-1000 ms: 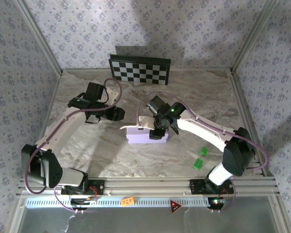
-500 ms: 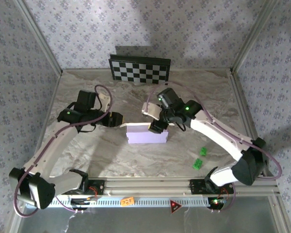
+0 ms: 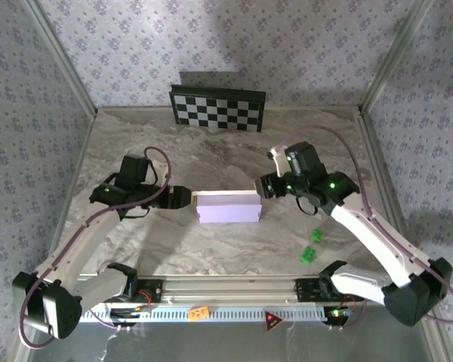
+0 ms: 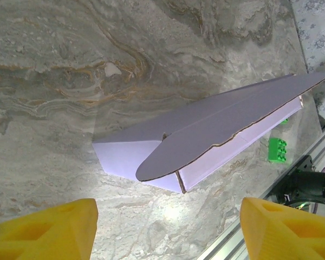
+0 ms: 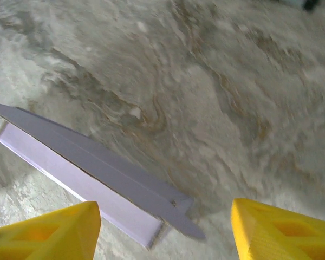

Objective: Fold the paper box

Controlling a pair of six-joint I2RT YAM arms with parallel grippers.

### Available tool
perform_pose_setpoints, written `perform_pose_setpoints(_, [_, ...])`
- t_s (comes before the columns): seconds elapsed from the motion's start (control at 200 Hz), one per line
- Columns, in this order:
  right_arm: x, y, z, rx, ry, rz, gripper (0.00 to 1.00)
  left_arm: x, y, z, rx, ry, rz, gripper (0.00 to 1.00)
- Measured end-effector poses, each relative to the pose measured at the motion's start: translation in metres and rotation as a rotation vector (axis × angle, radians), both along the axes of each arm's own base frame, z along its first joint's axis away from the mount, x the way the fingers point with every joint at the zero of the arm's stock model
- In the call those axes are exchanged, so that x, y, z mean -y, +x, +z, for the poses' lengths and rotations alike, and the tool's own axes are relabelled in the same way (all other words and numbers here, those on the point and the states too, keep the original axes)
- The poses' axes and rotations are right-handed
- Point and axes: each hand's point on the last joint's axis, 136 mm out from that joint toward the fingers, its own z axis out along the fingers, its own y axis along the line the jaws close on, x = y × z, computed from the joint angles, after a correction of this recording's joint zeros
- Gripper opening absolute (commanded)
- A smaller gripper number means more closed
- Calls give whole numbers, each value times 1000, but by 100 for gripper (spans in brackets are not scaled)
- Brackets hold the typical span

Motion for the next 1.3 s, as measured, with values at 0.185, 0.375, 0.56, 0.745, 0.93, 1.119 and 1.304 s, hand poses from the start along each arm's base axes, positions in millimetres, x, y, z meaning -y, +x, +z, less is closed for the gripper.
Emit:
perform_pose_setpoints(0.185, [16,-18,-37,-128,92,-93,74,12,-3,-3,1,-12,-27,72])
perform_pose_setpoints(0.375, [10,-15,-48,-171,141,-100,73,20,0,-15,-16,17,-40,68])
perform_pose_setpoints(0.56, [4,-10,-54,-192,154,-92,70,25,3,-21,-24,30,-43,62])
perform_pose_setpoints(0.745, [0,0,-65,-212,164,-97,67,28,7,-27,-25,48,-39,54])
perform_pose_setpoints(0.93, [0,0,-75,-239,161,-96,63,26,9,-29,-22,63,-26,47])
perform_pose_setpoints(1.119, [-3,3,-74,-229,174,-91,60,26,10,-31,-26,68,-24,41])
perform_pose_setpoints(1.304, [-3,4,-78,-233,176,-89,56,27,11,-33,-29,68,-25,35])
